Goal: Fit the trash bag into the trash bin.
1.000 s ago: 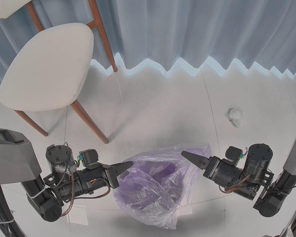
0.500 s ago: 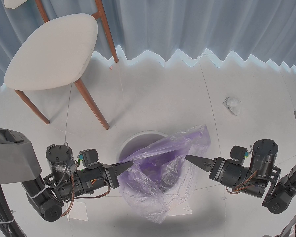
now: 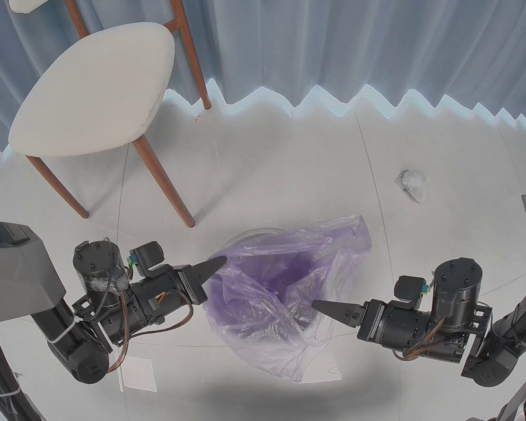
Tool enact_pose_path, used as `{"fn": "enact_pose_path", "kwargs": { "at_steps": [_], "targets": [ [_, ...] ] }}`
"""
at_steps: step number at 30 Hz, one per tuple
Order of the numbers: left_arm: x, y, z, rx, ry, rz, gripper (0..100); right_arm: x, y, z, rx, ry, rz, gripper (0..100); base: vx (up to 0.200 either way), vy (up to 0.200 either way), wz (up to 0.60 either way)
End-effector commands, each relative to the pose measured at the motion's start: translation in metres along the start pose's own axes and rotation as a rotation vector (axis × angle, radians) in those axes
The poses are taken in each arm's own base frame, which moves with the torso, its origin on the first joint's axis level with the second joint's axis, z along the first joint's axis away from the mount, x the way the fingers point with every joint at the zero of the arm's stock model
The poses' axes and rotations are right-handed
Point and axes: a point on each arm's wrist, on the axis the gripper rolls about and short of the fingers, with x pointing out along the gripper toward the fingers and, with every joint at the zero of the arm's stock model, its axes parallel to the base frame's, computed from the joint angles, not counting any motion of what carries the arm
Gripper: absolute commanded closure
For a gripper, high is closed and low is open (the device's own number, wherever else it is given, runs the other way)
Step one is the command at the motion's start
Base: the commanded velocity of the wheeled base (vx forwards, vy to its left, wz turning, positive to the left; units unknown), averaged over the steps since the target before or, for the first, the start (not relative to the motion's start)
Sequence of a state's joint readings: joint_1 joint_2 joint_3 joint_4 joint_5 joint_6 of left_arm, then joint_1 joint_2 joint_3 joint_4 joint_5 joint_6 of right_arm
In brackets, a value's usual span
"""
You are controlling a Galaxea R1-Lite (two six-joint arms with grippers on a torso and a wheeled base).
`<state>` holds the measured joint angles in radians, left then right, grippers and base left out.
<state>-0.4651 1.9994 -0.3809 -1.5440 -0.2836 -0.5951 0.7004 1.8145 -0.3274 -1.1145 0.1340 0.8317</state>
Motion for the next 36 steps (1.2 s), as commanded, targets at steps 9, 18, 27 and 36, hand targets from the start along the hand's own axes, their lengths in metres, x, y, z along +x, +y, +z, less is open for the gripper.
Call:
{"fn": "enact_pose_path", "kwargs": {
  "at_steps": [9, 18, 27, 36],
  "targets": [
    [-0.004, -0.010, 0.037, -0.040, -0.152, -0.032, 100, 0.010, 0.008, 0.042, 0.035, -0.146, 0.029, 0, 0.000, 0.000, 0.00],
    [-0.008, -0.012, 0.044, -0.034, -0.180, -0.036, 100, 0.000, 0.006, 0.053, 0.073, -0.048, -0.118, 0, 0.000, 0.000, 0.00],
    [-0.011, -0.015, 0.047, -0.030, -0.190, -0.045, 100, 0.050, -0.015, 0.038, 0.095, 0.052, -0.186, 0, 0.000, 0.000, 0.00],
    [-0.018, -0.023, 0.054, -0.020, -0.213, -0.070, 100, 0.067, -0.023, 0.034, 0.148, 0.075, -0.210, 0, 0.000, 0.000, 0.00]
  ]
}}
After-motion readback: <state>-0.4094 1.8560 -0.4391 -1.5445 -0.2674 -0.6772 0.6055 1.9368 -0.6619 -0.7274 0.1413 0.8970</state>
